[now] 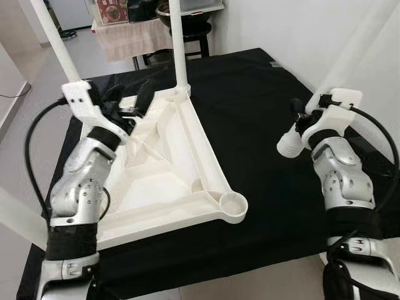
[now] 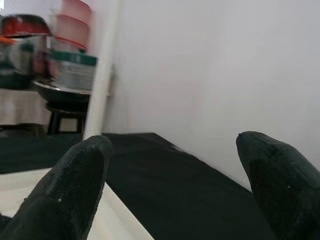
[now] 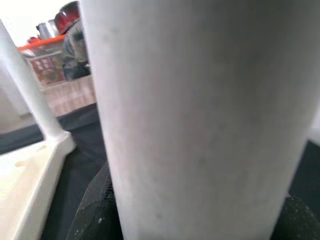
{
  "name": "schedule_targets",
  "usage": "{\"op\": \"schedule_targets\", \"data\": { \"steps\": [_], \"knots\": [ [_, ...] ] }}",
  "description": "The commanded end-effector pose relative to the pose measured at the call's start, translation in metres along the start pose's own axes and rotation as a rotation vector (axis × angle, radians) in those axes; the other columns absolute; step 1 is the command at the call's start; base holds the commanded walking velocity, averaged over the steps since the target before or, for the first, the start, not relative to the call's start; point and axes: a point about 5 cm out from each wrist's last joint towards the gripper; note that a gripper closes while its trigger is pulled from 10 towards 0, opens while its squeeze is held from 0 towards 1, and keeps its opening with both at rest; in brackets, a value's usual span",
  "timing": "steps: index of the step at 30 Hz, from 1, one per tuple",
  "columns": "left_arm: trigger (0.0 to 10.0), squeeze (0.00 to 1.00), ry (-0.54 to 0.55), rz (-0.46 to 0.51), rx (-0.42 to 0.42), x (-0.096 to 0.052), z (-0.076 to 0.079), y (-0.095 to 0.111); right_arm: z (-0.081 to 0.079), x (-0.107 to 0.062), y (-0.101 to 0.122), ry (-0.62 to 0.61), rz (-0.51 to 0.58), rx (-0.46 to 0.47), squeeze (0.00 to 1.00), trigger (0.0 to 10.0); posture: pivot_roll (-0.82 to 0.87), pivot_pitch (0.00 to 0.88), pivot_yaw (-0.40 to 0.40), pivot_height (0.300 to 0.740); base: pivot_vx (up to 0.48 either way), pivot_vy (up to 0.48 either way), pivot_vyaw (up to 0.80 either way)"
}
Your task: Building children table
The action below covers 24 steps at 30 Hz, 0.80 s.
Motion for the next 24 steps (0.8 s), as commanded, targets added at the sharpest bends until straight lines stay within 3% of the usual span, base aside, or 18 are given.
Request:
{"op": "schedule_targets", "data": {
  "steps": [1,12,15,19,24],
  "knots": [
    [10.0,0.0,-0.022,-0.032,0.017,-0.003,0.008,-0.009,-0.011,0.002,-0.001,0.056,-0.016,0.071,0.0,10.0,-0.05,0.068,0.041,0.74,0.0,0.0,0.0],
    [10.0,0.0,-0.014,-0.065,0.048,-0.007,0.016,-0.017,-0.021,0.0,-0.005,0.11,-0.015,0.07,0.0,10.0,-0.04,0.07,0.041,0.74,0.0,0.0,0.0],
    [10.0,0.0,0.059,-0.098,0.056,-0.007,0.011,-0.022,-0.023,0.0,-0.006,0.115,-0.018,0.066,0.0,10.0,-0.04,0.071,0.039,0.74,0.0,0.0,0.0],
    [10.0,0.0,0.167,-0.182,0.159,-0.009,0.004,-0.034,-0.028,-0.001,-0.011,0.135,-0.032,0.068,0.0,10.0,-0.04,0.07,0.037,0.74,0.0,0.0,0.0],
    [10.0,0.0,0.152,-0.195,0.169,-0.009,0.01,-0.035,-0.037,-0.003,-0.013,0.194,-0.034,0.055,0.0,10.0,-0.04,0.07,0.034,0.74,0.0,0.0,0.0]
  ]
}}
Point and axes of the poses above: a point about 5 cm out from each wrist's last joint towards the gripper, its own x axis pointing out of the wrist towards the gripper, its own y axis along the axis of the wrist's last joint, z = x × y, and after that the axes turned 9 degrees about x, right-handed
